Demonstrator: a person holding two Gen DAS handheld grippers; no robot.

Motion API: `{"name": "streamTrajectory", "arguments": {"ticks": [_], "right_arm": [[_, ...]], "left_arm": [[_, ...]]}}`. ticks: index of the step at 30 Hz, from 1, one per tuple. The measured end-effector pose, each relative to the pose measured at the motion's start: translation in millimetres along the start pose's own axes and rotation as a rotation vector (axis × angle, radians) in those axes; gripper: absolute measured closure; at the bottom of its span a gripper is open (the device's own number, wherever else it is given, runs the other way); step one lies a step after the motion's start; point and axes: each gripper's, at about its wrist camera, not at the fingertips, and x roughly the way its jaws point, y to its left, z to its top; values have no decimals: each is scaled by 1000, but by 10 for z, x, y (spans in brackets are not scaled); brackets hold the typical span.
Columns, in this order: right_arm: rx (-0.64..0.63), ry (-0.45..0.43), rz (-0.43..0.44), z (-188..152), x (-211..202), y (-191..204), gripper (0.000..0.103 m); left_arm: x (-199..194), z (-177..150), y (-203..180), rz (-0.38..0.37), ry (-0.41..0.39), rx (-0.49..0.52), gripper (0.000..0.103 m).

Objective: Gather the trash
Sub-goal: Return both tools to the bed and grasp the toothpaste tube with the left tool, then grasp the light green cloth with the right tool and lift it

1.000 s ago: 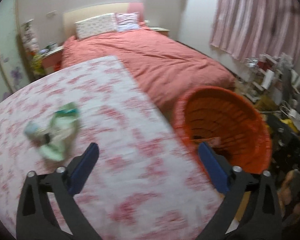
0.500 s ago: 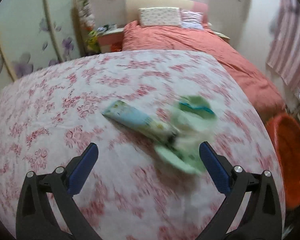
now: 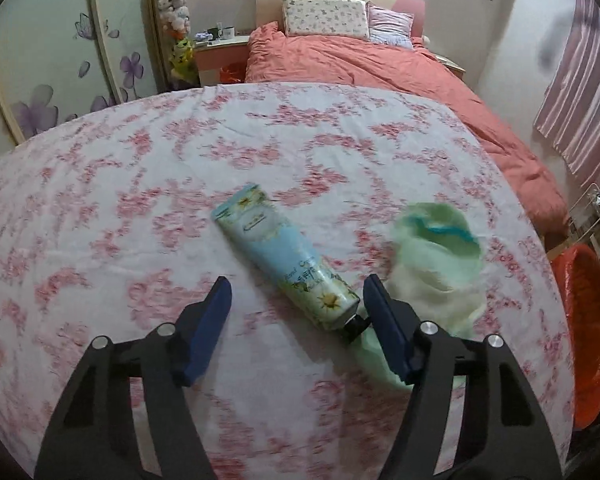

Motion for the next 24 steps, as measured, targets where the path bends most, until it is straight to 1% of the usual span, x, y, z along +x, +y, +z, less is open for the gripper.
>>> {"name": "streamTrajectory", "arguments": {"ticks": [5,6,7,8,9,10,12,15,19,24], "right_arm": [[-12,6,14,1,16,86,5],[-21,5,16,2,9,117,5],[-25,5,18,4,7,131,5],[-27,5,19,2,5,142,5],[-31,4,23,4,-6,155,5],[-32,4,25,7,-12,164,5],[-38,-1,31,16,-31,191,5],[-41,-2,40,25,-34,239,5],[-59,1,73,25,-44,369,5],[-102,7,138,51,-46,688,5]], "left_arm": [[67,22,7,-11,20,-22,42],[73,24,-29,2,10,-10,44],[82,23,-53,10,5,2,49],[90,25,-73,22,-2,13,59],[93,26,-85,35,-8,23,65],[89,28,-70,42,-11,29,74],[71,22,0,23,-4,32,76],[-3,-58,175,48,-4,49,76],[-156,-252,525,85,-15,53,75],[-297,-412,884,139,-20,52,75]]}}
